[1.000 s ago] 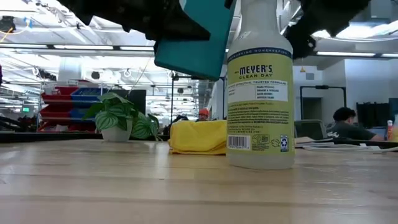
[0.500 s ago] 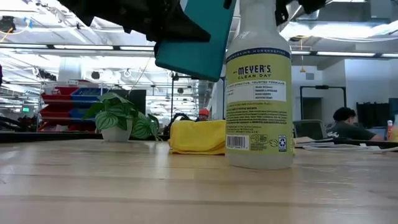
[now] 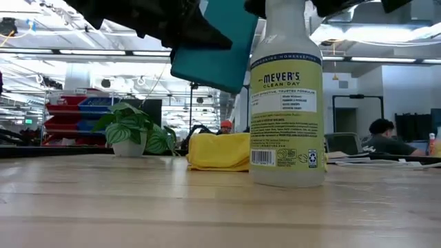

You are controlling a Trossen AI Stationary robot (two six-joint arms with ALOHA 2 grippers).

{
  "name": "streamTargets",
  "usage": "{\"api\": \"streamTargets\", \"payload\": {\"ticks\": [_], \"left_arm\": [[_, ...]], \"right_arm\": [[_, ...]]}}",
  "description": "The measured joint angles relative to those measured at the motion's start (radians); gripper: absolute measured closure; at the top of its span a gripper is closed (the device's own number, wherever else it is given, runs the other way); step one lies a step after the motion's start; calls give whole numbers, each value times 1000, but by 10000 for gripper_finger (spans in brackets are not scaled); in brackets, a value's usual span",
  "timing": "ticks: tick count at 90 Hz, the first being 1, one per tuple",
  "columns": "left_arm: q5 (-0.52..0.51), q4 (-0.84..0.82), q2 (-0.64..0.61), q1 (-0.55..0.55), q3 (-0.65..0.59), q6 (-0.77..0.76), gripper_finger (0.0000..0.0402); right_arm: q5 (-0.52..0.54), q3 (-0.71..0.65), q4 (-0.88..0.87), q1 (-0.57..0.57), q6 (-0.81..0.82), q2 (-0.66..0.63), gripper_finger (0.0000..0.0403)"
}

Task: Apply microfiber cloth
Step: Spray the back of the blue tablet using the white spray bottle

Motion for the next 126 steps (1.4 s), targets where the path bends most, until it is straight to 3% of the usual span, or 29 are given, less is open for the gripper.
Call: {"api": "streamTargets", "payload": {"ticks": [25,36,59,103,126], "left_arm": [[1,2,0,-4,0,4,390],[-7,45,0,-21,0,15,390],[-192,-19,-36,-86,0,38,390],[-192,-68,-56,-112,1,-10,390],[-191,-75,-56,-112,1,-17,390]], "right_arm": [[26,0,78,-10,0,15,55],[110,0,107,6,1,15,60],[175,0,121,34,65,16,65],[182,67,170,48,74,157,65],[307,77,159,87,80,163,65]]}}
